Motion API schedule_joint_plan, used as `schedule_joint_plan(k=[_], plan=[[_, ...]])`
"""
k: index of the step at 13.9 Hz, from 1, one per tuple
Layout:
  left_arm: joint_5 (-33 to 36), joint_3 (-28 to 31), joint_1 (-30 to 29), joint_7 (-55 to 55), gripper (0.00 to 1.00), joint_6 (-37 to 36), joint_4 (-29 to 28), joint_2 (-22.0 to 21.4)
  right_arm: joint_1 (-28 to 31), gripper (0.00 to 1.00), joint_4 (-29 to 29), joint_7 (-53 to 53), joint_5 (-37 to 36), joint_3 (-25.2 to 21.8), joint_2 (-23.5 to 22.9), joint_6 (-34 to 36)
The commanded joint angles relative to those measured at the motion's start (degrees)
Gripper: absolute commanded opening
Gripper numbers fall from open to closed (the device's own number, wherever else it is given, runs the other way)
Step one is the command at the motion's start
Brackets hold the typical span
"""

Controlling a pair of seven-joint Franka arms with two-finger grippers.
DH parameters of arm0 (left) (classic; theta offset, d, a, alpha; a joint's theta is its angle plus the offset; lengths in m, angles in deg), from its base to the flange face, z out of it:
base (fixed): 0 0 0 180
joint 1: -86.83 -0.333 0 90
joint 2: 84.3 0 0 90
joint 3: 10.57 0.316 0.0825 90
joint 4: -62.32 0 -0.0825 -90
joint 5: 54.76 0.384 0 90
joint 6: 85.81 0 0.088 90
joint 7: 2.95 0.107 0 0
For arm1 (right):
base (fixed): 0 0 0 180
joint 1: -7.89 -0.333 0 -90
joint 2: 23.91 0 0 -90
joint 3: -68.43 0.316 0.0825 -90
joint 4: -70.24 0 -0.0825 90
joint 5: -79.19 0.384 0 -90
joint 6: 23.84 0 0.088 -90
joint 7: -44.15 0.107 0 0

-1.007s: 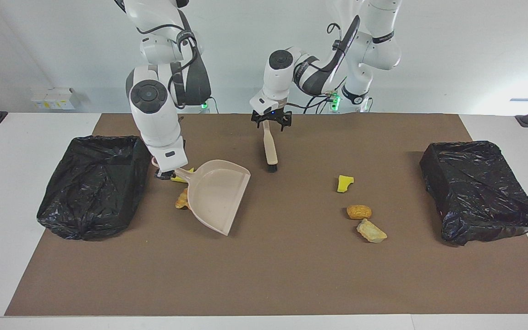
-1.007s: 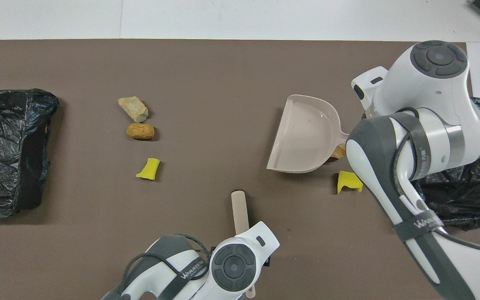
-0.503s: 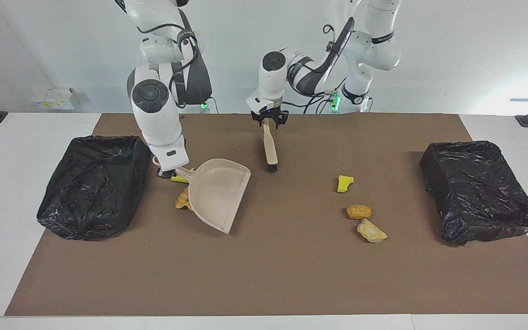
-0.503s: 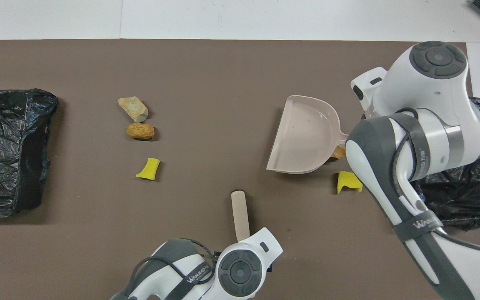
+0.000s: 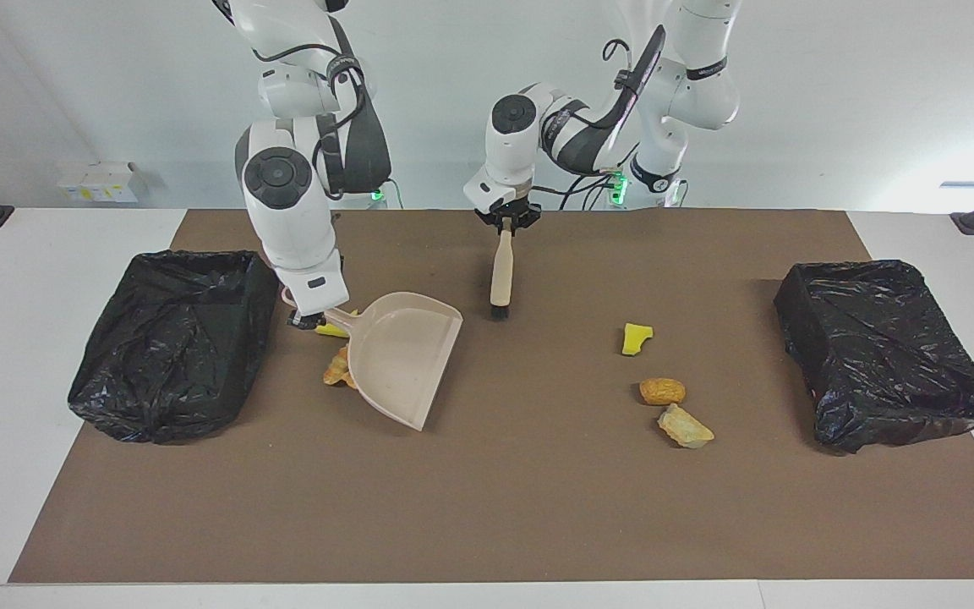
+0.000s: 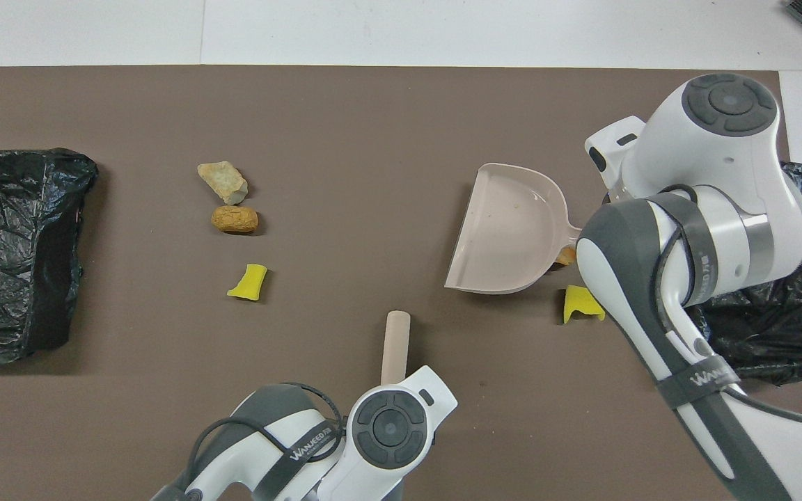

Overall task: Sweep and dump trash in bin
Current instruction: 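Reach the left gripper to the beige brush handle and grasp it, then sweep the yellow sponge toward the dustpan with the left gripper's brush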

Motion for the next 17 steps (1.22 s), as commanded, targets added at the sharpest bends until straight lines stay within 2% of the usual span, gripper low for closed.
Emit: schedule_joint_plan(k=[1,3,6,9,11,15,17], plan=[[-0.3,-0.2,-2.6,2.4,0.0,-5.2,1.0,-2.6,0.1,0.0,2.0,-0.9,-1.1,0.3,2.0,-1.1],[0.2,-0.2,-5.2,2.9,0.0,-7.3,1.7,-3.4,-0.8,0.0,2.8,-0.8,-1.1,0.4,2.4,-1.8],[0.5,0.1,-11.3,5.1,0.0,-8.6,2.0,-6.3,-2.9,0.0,11.6,1.3,-1.2,0.3,5.8,-11.4],[0.5,0.2,-19.9,12.7,0.0,-13.2,3.9,-10.2,-5.6,0.0,15.3,1.1,-1.3,0.3,5.7,-18.4],[2.0,0.2,-25.9,17.4,0.0,-15.3,5.3,-10.1,-6.4,0.0,15.2,1.0,-1.4,0.4,5.2,-19.9],[4.8,0.1,-35.1,25.3,0.0,-14.7,9.9,-6.6,-9.0,0.0,14.6,-0.1,-2.0,0.4,4.7,-20.1],[5.7,0.2,-38.3,30.1,0.0,-13.5,10.5,-5.8,-9.2,0.0,15.2,0.3,-1.9,0.4,5.0,-19.5]])
